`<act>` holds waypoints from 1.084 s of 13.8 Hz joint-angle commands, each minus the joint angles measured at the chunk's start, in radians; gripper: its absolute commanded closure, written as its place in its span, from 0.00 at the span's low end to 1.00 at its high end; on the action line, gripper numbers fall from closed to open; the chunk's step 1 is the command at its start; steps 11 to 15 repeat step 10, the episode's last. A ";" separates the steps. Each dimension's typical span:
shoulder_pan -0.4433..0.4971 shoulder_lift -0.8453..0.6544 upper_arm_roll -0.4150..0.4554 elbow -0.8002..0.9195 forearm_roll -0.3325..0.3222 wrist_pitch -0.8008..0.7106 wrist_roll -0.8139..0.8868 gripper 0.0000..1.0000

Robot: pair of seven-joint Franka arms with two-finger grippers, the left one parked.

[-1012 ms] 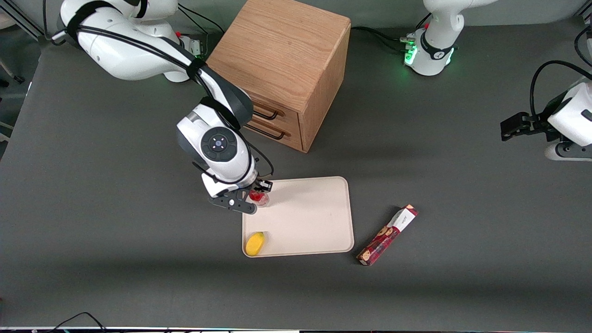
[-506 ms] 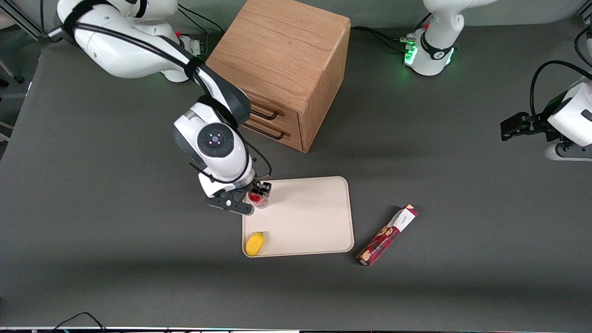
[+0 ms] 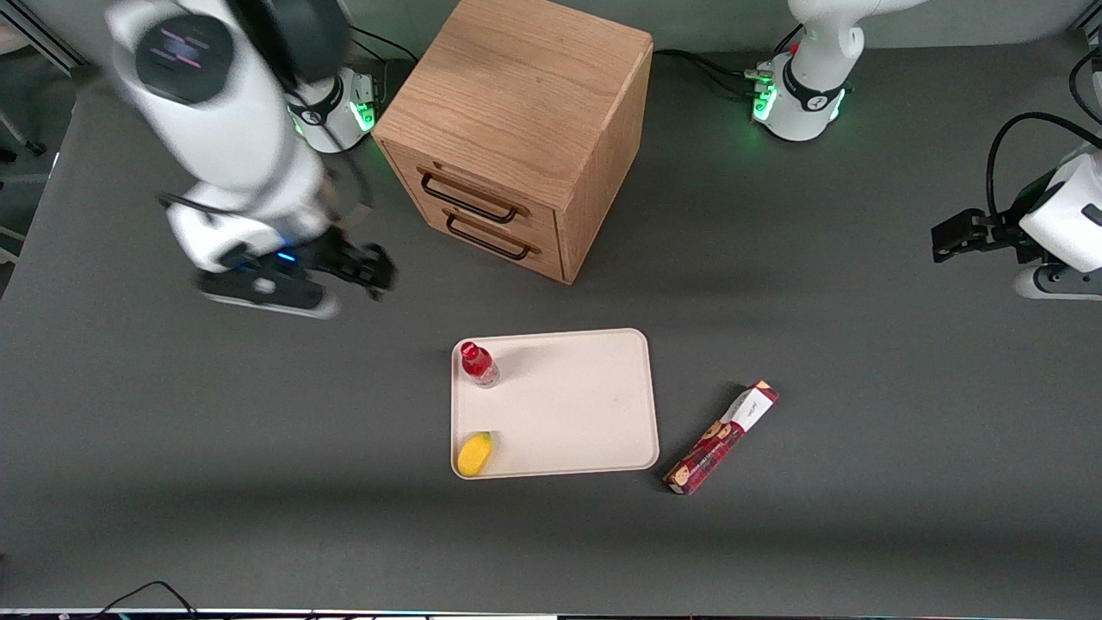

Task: Place coke bottle on tray
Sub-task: 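Lower the bottle onto the tray, open the right gripper and rise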

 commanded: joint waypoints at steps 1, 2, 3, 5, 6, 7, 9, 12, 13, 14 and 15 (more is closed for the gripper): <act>-0.006 -0.166 -0.232 -0.151 0.130 -0.012 -0.310 0.00; -0.006 -0.211 -0.290 -0.225 0.136 0.012 -0.381 0.00; -0.006 -0.260 -0.344 -0.321 0.148 0.069 -0.418 0.00; -0.004 -0.369 -0.401 -0.534 0.176 0.225 -0.481 0.00; -0.003 -0.387 -0.415 -0.576 0.186 0.259 -0.486 0.00; 0.000 -0.381 -0.417 -0.564 0.194 0.256 -0.483 0.00; 0.002 -0.340 -0.414 -0.506 0.211 0.249 -0.464 0.00; 0.002 -0.322 -0.417 -0.480 0.217 0.240 -0.463 0.00; 0.002 -0.322 -0.417 -0.480 0.217 0.240 -0.463 0.00; 0.002 -0.322 -0.417 -0.480 0.217 0.240 -0.463 0.00; 0.002 -0.322 -0.417 -0.480 0.217 0.240 -0.463 0.00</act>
